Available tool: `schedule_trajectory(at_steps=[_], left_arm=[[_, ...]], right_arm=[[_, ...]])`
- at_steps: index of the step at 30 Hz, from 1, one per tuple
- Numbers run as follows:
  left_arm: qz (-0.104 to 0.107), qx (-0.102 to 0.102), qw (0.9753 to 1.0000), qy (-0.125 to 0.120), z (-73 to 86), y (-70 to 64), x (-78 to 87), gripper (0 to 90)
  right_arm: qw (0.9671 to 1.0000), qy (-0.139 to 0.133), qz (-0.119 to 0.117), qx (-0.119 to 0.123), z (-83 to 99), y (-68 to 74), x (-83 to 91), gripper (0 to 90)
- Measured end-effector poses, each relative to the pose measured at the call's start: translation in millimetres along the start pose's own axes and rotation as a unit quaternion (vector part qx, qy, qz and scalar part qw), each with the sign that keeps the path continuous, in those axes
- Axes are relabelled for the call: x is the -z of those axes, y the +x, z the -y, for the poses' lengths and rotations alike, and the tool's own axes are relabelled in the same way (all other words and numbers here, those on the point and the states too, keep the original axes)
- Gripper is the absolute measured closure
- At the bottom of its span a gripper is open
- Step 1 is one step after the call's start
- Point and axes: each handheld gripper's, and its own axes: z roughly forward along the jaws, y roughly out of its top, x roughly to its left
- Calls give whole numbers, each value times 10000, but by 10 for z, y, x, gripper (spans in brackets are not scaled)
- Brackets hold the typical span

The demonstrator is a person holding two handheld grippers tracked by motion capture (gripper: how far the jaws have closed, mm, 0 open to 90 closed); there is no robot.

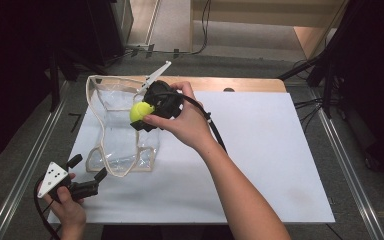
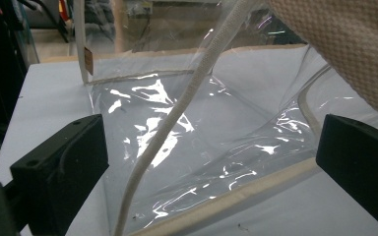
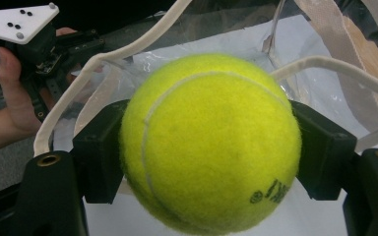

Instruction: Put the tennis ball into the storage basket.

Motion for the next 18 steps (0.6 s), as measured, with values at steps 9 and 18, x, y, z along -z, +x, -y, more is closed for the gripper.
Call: schedule_trajectory(at_steps=[9, 18], left_arm=[[-6, 6, 10000, 2, 0, -1, 2, 0], [3, 18, 10000, -15, -1, 2, 1, 0]], right_arm=[[10000, -10, -47, 74, -91, 41, -38, 234], [9997, -37, -161, 179, -203, 115, -137, 234]])
